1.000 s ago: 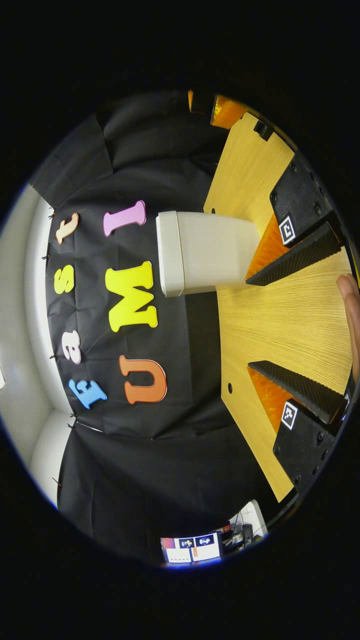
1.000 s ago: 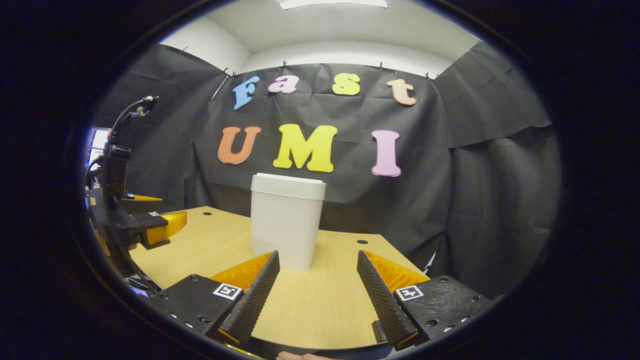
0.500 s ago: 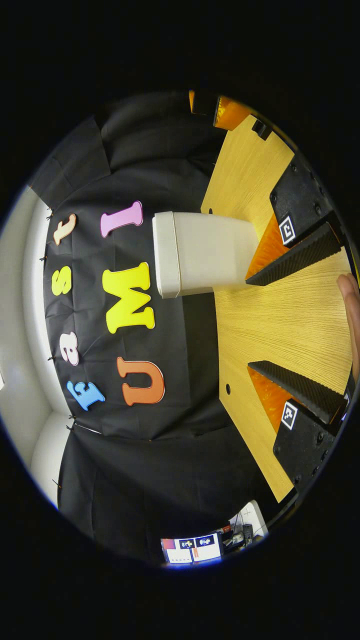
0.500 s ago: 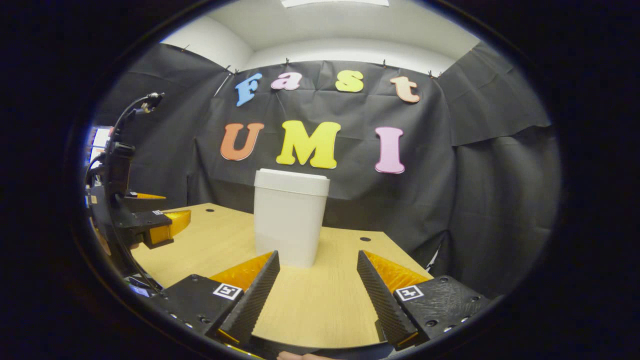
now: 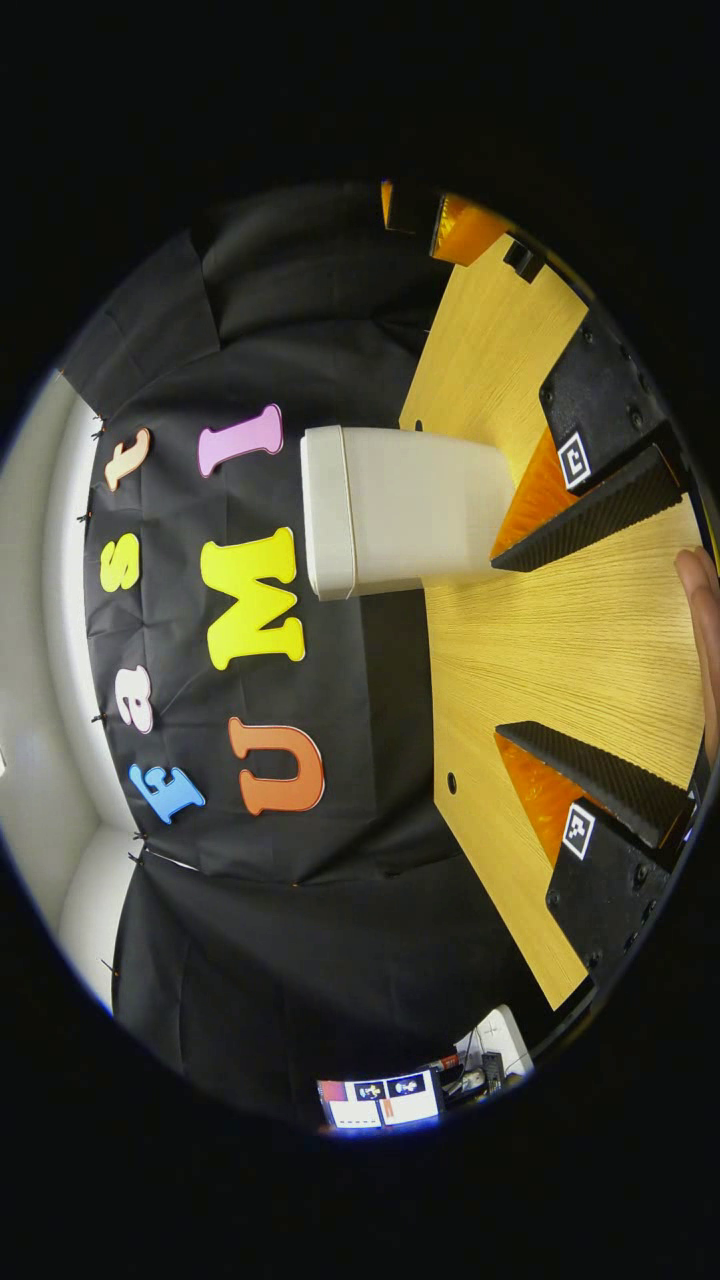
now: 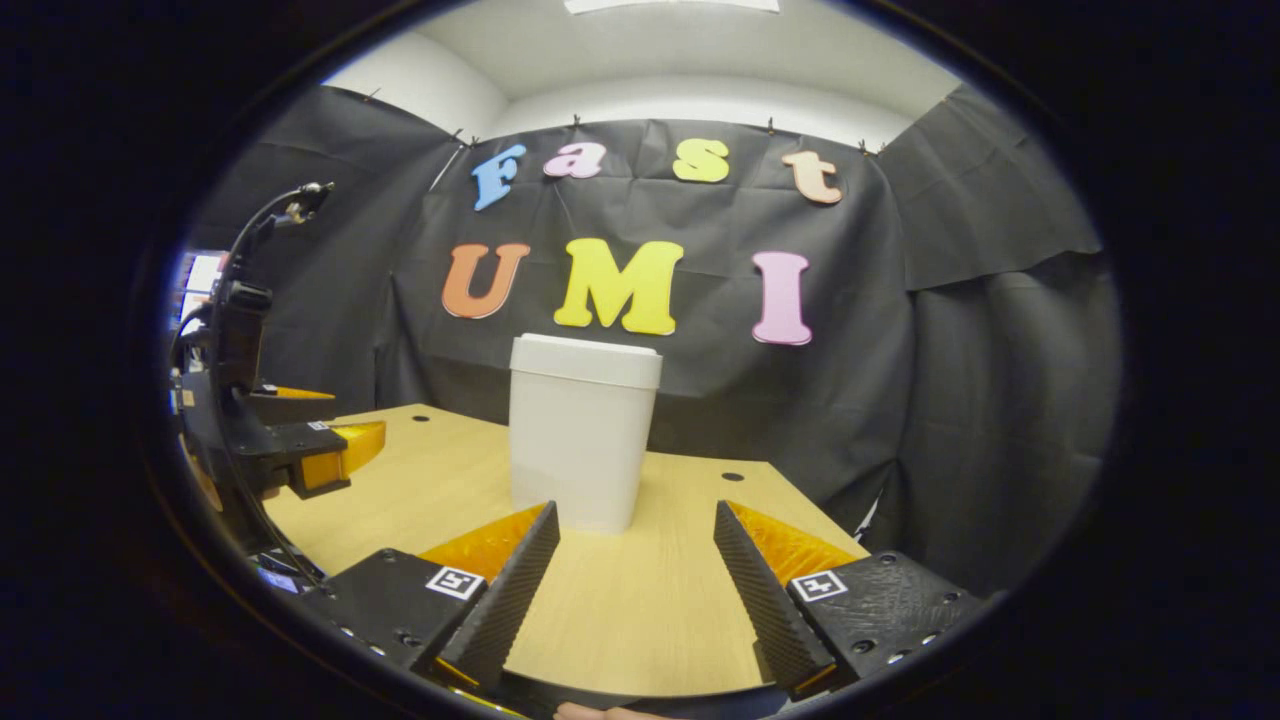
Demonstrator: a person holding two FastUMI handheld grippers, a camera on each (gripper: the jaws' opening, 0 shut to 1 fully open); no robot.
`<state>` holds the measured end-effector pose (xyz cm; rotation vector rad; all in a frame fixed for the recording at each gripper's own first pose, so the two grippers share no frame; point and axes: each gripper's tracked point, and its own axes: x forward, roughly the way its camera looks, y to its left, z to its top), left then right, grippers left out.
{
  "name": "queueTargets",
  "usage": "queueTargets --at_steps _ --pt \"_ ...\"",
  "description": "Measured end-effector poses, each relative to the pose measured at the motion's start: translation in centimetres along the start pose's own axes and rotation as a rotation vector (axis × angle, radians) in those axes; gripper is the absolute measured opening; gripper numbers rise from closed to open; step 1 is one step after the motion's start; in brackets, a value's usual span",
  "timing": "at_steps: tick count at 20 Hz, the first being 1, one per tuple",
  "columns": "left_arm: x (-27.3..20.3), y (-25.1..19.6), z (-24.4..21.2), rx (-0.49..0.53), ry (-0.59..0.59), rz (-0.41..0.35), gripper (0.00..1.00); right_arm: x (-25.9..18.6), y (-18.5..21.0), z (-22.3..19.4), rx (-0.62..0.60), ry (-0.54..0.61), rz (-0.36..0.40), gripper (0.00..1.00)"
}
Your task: Press the lid of the desktop garbage bin to open it, pick up the crumpled paper on the desktop and throw it into the bin, then pick up the pop can on the desktop and drop it into the bin, and finally close the garbage bin lid.
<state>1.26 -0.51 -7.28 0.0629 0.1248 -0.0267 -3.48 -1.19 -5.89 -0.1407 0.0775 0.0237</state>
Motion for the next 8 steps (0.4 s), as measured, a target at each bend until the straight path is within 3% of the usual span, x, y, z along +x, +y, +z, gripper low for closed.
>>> queueTargets --at_steps 4,8 --pt "-0.2 -0.4 0.3 0.013 -0.016 0.005 0.97 0.6 0.9 0.1 -0.009 -0.009 0.045 0.99" --pt "0.3 -1.0 0.2 0.03 -0.013 0.015 0.97 1.9 1.2 0.0 -0.032 -0.011 0.085 0.92"
